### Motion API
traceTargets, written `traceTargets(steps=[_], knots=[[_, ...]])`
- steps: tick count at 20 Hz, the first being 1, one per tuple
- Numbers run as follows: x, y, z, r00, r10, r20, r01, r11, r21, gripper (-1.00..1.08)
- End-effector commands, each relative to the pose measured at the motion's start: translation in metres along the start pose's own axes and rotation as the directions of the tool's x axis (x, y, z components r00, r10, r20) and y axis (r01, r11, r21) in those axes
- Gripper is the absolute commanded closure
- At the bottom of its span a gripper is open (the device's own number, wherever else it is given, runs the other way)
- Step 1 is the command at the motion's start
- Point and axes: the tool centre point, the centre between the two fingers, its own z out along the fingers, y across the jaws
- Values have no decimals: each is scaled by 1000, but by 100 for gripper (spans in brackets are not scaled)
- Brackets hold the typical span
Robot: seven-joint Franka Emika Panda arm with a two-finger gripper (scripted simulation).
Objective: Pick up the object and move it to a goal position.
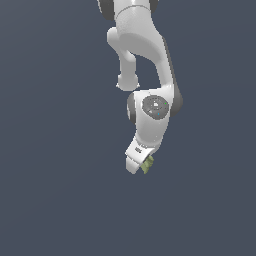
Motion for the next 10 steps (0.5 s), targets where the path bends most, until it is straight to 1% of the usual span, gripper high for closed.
traceTargets(steps=[1, 10], knots=[[4, -3, -22, 1000, -1, -1, 1, 1000, -1, 108], [22, -15, -121, 1000, -2, -1, 2, 1000, -1, 108]])
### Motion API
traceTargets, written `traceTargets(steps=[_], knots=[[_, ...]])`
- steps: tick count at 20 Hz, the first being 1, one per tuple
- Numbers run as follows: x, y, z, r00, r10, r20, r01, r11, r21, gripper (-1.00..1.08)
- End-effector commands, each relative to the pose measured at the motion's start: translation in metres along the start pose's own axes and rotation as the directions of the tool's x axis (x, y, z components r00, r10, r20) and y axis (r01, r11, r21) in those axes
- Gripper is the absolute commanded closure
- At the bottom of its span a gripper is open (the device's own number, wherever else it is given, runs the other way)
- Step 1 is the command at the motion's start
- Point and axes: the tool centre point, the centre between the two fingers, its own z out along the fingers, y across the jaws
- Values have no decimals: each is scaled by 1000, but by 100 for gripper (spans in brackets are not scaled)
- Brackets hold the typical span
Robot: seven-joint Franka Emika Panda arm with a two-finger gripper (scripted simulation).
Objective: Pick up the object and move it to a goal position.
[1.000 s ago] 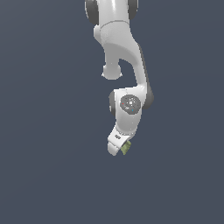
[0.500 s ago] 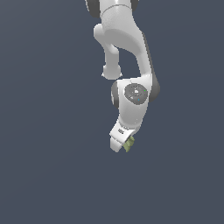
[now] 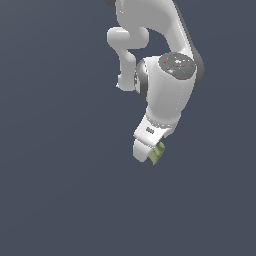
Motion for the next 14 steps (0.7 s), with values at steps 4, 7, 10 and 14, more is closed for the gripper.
traceTargets(steps=[4, 7, 10, 14], knots=[[11, -7, -63, 1000, 0, 0, 0, 1000, 1, 108], [18, -11, -96, 1000, 0, 0, 0, 1000, 1, 108], [24, -14, -127, 1000, 0, 0, 0, 1000, 1, 108], [31, -17, -163, 1000, 1, -1, -1, 1000, 1, 108]])
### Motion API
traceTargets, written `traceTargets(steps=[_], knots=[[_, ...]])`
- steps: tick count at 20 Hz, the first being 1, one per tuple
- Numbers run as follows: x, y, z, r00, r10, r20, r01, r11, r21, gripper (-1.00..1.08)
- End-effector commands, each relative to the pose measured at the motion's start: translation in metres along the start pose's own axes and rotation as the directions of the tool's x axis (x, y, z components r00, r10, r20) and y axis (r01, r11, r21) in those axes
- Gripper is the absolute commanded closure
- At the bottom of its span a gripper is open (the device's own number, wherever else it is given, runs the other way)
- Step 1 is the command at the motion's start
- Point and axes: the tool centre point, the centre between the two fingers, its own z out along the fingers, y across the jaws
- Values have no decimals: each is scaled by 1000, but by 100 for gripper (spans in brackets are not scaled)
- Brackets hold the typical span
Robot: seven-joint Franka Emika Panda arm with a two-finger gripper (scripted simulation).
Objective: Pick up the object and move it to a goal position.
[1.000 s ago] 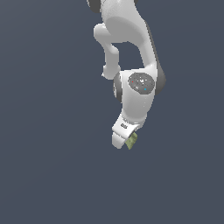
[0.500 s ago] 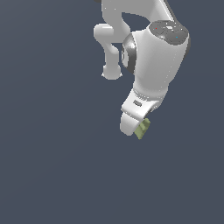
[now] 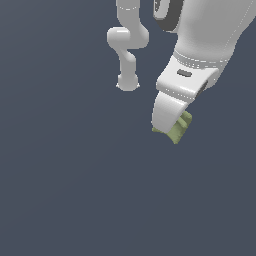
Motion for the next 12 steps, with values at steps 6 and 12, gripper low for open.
traceTargets(steps=[6, 12], knots=[[11, -5, -55, 1000, 1, 1, -1, 1000, 1, 108], [18, -6, -85, 1000, 2, 1, -2, 1000, 1, 108]])
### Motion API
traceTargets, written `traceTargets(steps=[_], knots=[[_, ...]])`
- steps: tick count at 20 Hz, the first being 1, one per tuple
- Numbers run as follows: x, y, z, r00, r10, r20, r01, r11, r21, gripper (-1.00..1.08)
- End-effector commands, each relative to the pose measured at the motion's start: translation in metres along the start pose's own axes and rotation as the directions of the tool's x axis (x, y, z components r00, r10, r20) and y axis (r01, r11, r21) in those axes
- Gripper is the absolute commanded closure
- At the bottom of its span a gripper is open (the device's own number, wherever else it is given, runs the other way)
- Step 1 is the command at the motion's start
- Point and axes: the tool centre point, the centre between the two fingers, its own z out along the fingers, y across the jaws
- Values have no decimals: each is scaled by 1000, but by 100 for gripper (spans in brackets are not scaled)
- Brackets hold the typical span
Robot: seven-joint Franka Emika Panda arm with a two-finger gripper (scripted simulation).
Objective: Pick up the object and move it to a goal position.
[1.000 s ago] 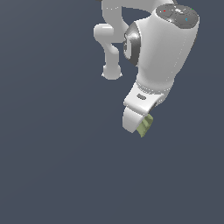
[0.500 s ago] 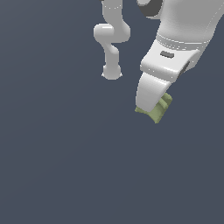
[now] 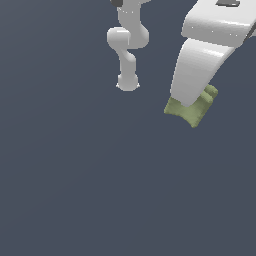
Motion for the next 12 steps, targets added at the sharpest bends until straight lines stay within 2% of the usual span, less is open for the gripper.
traceTargets(steps=[1, 12], knots=[[2, -1, -11, 1000, 1, 1, -1, 1000, 0, 108], [8, -2, -35, 1000, 1, 1, -1, 1000, 0, 108]])
